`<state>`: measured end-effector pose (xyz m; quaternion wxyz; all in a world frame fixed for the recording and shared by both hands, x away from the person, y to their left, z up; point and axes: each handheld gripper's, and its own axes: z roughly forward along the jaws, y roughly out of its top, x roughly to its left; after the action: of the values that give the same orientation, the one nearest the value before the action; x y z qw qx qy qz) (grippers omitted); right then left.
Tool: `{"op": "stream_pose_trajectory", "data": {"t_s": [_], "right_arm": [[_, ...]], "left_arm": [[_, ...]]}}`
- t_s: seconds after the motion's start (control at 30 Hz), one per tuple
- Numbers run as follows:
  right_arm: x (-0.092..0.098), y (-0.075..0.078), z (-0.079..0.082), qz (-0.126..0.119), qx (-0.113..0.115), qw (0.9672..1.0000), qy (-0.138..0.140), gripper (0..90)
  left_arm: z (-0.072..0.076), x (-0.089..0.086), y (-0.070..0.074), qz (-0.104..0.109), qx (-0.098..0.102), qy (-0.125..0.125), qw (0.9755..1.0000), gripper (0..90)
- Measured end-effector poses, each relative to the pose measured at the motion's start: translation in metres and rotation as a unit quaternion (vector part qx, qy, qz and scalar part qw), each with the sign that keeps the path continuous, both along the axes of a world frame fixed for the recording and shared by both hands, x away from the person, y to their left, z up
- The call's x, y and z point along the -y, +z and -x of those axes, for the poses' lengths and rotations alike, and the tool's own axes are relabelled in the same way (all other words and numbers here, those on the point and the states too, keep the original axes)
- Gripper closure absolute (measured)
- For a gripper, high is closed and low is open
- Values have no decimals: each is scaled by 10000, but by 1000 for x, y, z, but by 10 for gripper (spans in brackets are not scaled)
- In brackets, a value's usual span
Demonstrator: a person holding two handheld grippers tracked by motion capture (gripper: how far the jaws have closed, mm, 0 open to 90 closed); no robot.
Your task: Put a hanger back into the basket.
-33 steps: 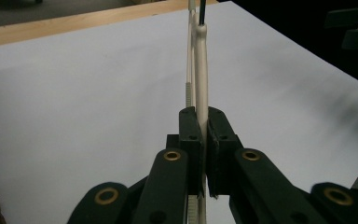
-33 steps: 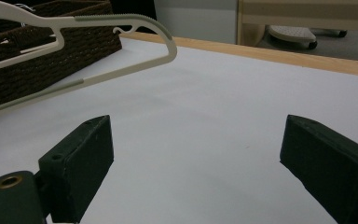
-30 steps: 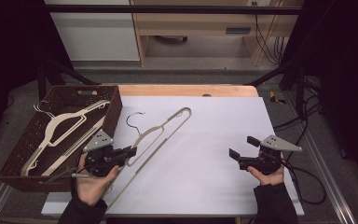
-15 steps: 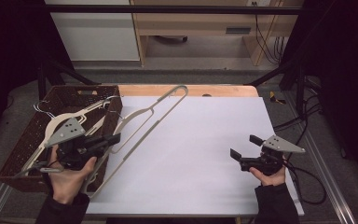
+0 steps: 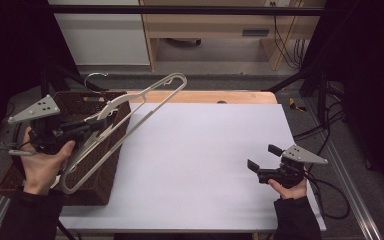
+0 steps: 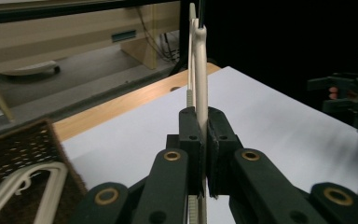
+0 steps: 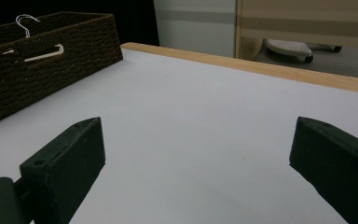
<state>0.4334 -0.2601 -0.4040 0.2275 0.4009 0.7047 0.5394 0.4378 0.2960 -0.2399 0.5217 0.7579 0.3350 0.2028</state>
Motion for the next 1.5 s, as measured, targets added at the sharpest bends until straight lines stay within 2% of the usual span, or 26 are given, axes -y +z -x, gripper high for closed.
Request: {"op": "stream_pose_trajectory", "data": {"t_s": [0.13,0.27,0.5,0.7,0.8,1.0,1.13,1.5], "right_arm": [[0,0,0,6,8,10000,-6,39],[0,0,0,5,-8,10000,-23,39],[-1,-1,0,33,-9,10000,-7,39],[-1,-1,0,25,-16,10000,-17,39],[0,-1,-1,39,2,10000,-22,40],[-1,-2,-1,59,-23,10000,-26,40],[-2,-2,-1,51,-39,10000,-24,41],[-3,-3,-2,63,-35,10000,-7,41]], "left_arm": [[-11,-13,1,-152,-61,124,9998,863],[-20,-26,-1,-159,-140,184,9996,863],[-36,-53,-4,-319,-125,298,9990,863],[-45,-77,-12,-358,-201,492,9979,863],[-48,-89,-17,-384,-225,523,9976,862],[-50,-114,-29,-300,-331,651,9969,862],[-50,-124,-36,-367,-396,657,9964,862],[-51,-149,-53,-510,-567,873,9933,862]]}}
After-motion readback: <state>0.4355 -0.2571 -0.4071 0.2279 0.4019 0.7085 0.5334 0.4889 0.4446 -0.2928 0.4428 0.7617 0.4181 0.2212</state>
